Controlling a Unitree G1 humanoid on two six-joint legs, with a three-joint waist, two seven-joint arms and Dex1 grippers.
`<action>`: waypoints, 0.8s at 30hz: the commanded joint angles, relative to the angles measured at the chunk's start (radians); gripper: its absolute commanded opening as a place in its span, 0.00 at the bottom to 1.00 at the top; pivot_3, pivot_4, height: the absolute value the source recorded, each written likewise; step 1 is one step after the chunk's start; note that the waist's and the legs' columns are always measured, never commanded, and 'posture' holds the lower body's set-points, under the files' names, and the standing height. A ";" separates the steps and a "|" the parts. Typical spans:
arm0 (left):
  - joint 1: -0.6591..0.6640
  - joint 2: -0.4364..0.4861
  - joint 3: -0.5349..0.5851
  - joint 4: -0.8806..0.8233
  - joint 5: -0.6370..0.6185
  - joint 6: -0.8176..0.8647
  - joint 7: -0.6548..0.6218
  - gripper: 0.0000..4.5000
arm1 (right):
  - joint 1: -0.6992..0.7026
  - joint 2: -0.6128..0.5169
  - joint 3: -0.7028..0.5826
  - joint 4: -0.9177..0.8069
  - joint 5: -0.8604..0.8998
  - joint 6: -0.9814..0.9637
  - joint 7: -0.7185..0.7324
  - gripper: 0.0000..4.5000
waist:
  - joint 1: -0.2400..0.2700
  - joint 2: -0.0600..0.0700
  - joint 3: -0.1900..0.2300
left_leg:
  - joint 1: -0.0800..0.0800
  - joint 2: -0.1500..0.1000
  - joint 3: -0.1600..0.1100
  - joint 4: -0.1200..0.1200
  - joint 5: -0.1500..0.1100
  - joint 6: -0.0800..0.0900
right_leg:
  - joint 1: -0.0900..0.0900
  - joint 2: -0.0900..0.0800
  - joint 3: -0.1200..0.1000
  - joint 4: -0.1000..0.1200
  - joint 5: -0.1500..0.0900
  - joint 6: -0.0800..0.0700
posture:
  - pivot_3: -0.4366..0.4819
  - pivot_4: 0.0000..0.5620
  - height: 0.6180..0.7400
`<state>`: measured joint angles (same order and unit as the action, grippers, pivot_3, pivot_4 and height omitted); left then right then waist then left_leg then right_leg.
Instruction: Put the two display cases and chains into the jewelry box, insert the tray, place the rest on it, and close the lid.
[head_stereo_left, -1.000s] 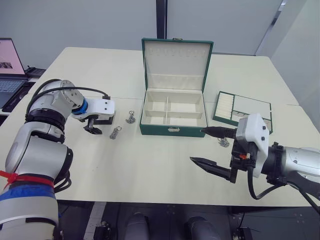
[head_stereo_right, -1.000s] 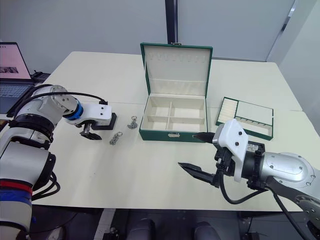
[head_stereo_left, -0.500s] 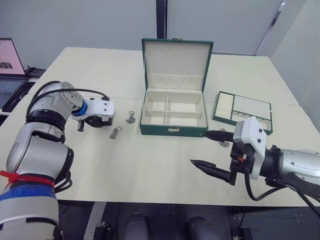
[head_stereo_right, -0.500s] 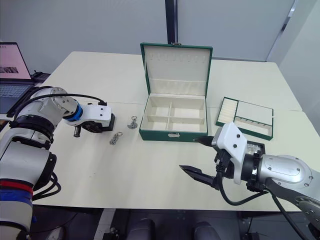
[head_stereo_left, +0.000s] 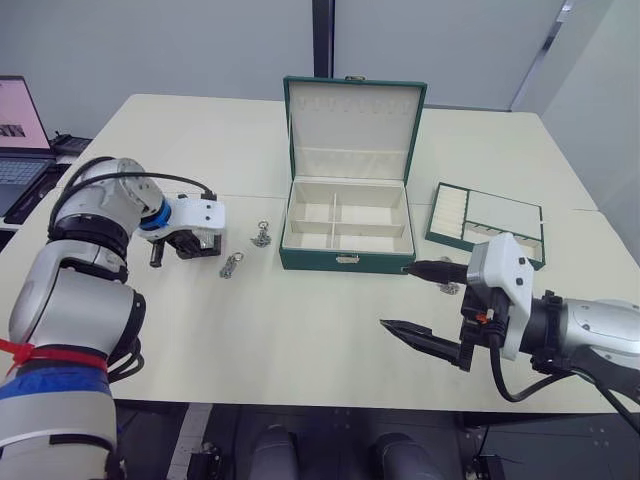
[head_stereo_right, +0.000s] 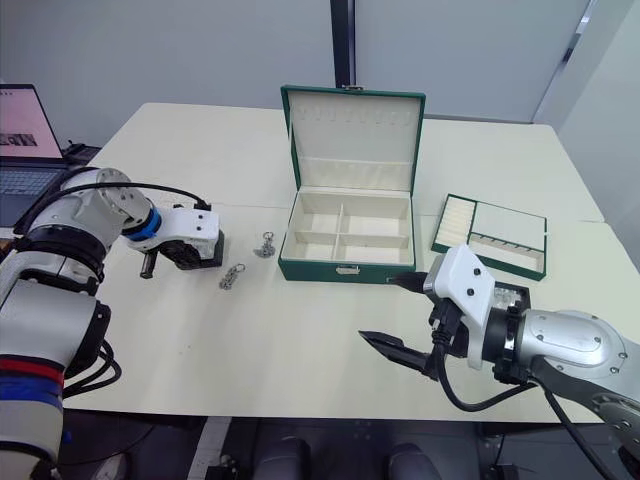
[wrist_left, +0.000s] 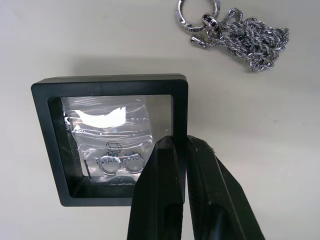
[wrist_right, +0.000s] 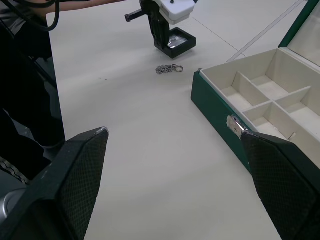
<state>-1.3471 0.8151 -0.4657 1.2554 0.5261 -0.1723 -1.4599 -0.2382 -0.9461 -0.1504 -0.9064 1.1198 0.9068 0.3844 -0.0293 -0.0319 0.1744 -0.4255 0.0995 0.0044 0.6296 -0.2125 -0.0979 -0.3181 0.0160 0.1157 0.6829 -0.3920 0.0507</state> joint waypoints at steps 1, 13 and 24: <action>-0.101 0.044 0.034 -0.054 -0.043 0.042 -0.136 0.01 | 0.001 -0.027 -0.066 0.002 0.006 -0.021 0.009 1.00 | 0.000 0.000 0.000 | 0.000 0.000 0.000 0.000 0.000 0.000 | 0.000 0.000 0.000 0.000 0.000 0.000 | 0.48 0.27 1.00; -0.299 -0.126 -0.108 -0.068 -0.301 0.159 -0.154 0.01 | 0.209 -0.064 -0.291 0.037 -0.097 -0.044 0.069 1.00 | 0.003 0.000 0.000 | -0.001 0.000 -0.001 0.001 0.000 0.002 | 0.001 0.000 -0.002 0.000 0.000 0.000 | 0.48 0.27 1.00; -0.335 -0.354 -0.057 -0.060 -0.283 0.235 -0.142 0.01 | 0.381 -0.010 -0.380 0.050 -0.194 -0.087 0.112 1.00 | -0.001 0.000 0.000 | -0.002 -0.002 -0.002 0.000 0.000 0.002 | 0.001 0.000 -0.001 -0.001 0.000 0.000 | 0.48 0.27 1.00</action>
<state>-1.6330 0.4792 -0.5514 1.2104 0.2442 0.0583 -1.6049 0.1507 -0.9616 -0.5081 -0.8402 0.9263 0.8414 0.4990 -0.0302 -0.0322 0.1741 -0.4273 0.0977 0.0024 0.6300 -0.2124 -0.0958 -0.3169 0.0159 0.1144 0.6822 -0.3921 0.0508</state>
